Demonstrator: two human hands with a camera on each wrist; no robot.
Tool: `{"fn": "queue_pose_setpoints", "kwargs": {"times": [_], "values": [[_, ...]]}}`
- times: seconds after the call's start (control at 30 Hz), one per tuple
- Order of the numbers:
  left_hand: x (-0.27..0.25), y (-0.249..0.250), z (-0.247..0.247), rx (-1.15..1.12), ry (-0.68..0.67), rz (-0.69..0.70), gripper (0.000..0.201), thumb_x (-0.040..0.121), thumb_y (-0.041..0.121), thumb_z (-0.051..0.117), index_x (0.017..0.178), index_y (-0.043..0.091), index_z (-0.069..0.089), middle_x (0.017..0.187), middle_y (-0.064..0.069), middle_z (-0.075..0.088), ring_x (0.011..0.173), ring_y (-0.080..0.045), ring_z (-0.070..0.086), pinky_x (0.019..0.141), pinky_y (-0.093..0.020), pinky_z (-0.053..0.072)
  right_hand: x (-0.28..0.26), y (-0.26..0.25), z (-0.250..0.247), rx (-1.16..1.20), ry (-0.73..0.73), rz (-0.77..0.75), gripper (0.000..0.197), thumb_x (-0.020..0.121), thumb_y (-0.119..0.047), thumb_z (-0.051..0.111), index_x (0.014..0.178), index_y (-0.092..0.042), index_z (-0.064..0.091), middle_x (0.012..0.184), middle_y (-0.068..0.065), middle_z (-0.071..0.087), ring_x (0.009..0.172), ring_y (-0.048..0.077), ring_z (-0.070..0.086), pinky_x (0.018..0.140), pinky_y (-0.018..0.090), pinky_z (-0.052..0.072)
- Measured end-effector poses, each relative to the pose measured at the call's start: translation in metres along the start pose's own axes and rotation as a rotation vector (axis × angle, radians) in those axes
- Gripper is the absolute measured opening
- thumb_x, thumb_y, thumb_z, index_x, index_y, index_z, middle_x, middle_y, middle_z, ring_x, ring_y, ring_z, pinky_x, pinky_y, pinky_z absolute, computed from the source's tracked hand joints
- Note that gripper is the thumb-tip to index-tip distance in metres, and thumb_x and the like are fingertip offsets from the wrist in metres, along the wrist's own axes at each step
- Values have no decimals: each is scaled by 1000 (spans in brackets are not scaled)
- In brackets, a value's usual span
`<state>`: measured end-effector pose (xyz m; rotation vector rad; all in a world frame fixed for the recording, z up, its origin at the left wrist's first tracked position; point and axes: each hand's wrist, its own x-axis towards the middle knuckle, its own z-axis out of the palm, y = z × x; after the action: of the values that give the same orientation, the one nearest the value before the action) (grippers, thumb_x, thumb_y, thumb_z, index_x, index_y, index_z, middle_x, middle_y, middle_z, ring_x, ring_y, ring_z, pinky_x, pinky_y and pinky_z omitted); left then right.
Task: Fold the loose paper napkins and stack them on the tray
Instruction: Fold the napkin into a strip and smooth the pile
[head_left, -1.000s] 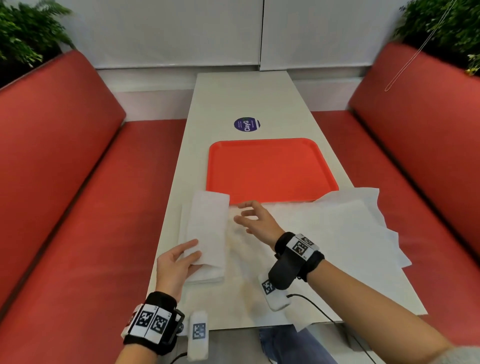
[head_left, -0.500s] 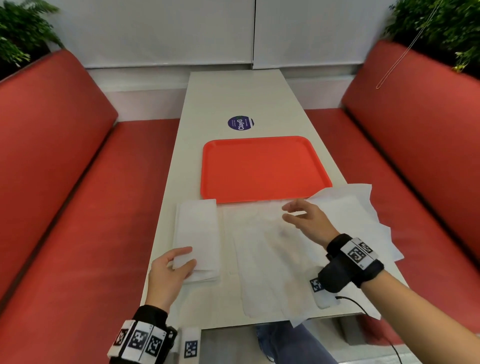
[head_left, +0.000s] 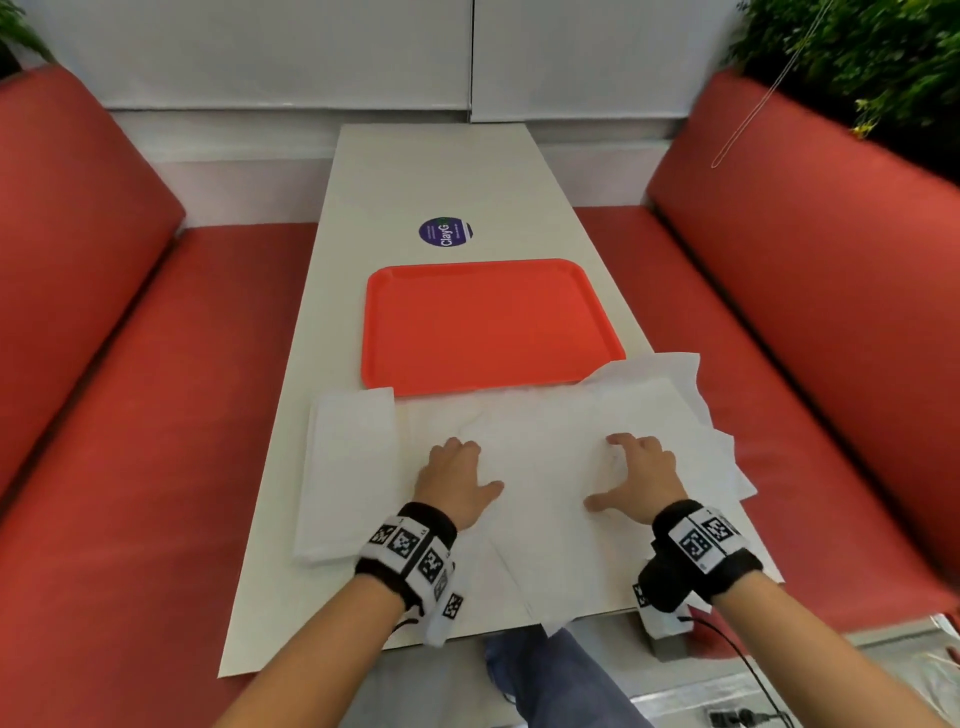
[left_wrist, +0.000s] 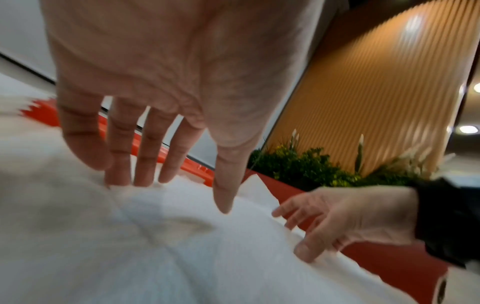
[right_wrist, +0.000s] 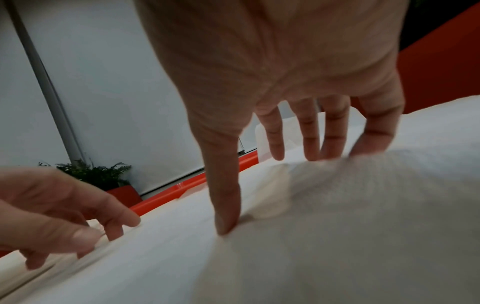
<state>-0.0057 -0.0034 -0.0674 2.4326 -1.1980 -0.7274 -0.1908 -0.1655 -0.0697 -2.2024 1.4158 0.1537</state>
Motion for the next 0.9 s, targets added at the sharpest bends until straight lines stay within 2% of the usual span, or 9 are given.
{"fn": "queue_pose_setpoints", "kwargs": {"times": [0.17,0.3,0.4,0.47,0.53,0.6,0.7,0.8,0.9], "values": [[13,18,15,196,-68,-58,73,82,49,67,137,12,36,131,-8,48,123,-29,42,100,-43,38,-1,8,1,154,26,-10,104,52,-35,92,140,-23,36,128,7,46,117,25,52,100,43,44],[17,15,15,209,-64,-50,57,83,47,67,125,13,49,126,-7,52,119,-27,45,98,-39,39,-1,11,-1,327,74,-7,97,57,-29,92,139,-22,40,120,13,56,115,25,53,97,35,43],[19,5,10,46,-80,-47,55,84,40,69,127,10,54,127,-9,51,123,-30,44,100,-39,40,-1,14,-9,525,82,-48,63,65,-25,89,122,-17,61,107,9,63,101,19,57,87,29,45],[18,0,4,-148,-53,28,34,82,34,73,104,11,63,103,-12,57,108,-32,54,86,-34,43,0,17,-15,611,53,-85,29,72,-23,84,96,-12,75,93,8,73,88,25,68,83,39,55],[14,-6,-5,-320,-67,86,29,82,29,75,89,14,52,93,-1,47,93,-22,53,77,-24,37,-2,19,-22,675,13,-140,14,77,-22,80,86,-11,77,85,8,76,82,29,72,82,46,58],[13,-16,-15,-493,-122,113,43,77,40,78,102,9,61,111,6,57,108,-14,55,93,-22,42,-7,18,-30,725,-14,-218,10,83,-16,75,92,-11,76,88,7,76,81,25,73,78,41,59],[-1,-22,-38,-712,-220,242,65,69,57,78,119,17,65,127,5,64,123,-10,55,109,-35,40,-16,10,-45,846,-63,-318,15,88,-3,66,101,-8,73,87,5,77,79,20,73,70,30,58],[-20,-11,-63,-880,-382,383,95,56,88,58,100,5,63,132,-6,60,124,-18,56,100,-34,45,-20,3,-57,861,-58,-451,11,87,5,64,91,-2,70,84,0,74,77,14,70,71,22,55],[-28,1,-71,-957,-497,346,85,56,95,41,85,19,65,137,0,57,127,-22,54,100,-43,43,-23,-15,-62,871,-117,-591,7,85,6,65,79,2,62,77,2,67,69,14,65,66,21,52]]}}
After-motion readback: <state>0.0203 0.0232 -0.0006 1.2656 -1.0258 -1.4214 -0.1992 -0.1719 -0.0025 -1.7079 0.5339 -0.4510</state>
